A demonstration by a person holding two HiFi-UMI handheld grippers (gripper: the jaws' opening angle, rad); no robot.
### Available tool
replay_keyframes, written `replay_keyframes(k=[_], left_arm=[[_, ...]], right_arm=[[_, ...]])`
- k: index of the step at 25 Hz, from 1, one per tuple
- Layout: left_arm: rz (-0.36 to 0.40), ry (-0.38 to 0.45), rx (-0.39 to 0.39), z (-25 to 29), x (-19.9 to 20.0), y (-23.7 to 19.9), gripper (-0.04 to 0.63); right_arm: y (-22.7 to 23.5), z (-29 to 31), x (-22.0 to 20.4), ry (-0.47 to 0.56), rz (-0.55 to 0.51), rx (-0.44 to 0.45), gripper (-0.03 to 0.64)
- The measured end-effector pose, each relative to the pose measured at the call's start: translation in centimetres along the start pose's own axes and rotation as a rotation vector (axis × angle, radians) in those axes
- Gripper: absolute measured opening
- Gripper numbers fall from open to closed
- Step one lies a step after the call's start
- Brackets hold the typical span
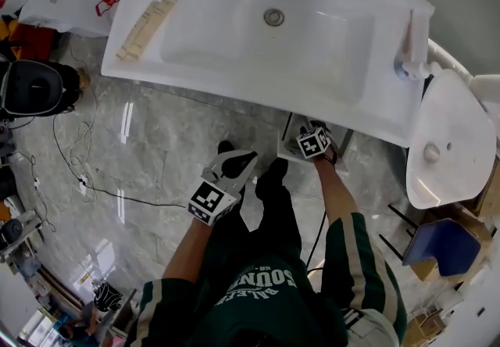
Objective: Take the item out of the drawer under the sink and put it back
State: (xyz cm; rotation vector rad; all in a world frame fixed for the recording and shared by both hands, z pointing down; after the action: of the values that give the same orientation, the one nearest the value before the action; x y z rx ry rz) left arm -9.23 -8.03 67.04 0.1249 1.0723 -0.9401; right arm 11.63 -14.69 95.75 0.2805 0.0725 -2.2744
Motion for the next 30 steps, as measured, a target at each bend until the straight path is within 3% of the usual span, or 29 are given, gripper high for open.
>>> replay_keyframes(k=[7, 10, 12, 30], left_arm=[[-0.008, 0.003, 0.019, -0.4, 0.4, -0.6, 0.051], [-0.036, -0.005, 0.030, -0.9, -0.5, -0.9, 0.051], [-0.045, -0.010, 0.033, -1.0, -0.8, -0.9, 0.051], [-0.083, 0.019, 0.020, -3.4, -0.7, -1.4, 0.051]], right_arm=[[1.6, 1.8, -0.2, -0.067, 0.081, -0.056, 0.112], [1.1, 2.0, -0.8, -0.083, 0.062, -0.081, 0.098], [1.0, 2.0, -0.7, -0.086, 0.053, -0.085, 0.051], [1.0, -2.6, 0.9, -0.070, 0.021, -0.156, 0.048]])
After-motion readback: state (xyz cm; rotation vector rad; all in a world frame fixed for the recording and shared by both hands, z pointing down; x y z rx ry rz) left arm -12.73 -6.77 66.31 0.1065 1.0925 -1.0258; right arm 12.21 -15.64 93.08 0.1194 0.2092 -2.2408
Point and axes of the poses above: the fingertips, and each gripper's own axes: z forward along the fingers, y to its right, x out of its top, the point moved 4 cm from there along -z, backward along the fingers, and after that the axes turned 2 degrees about -y, right-handed, at the moved point
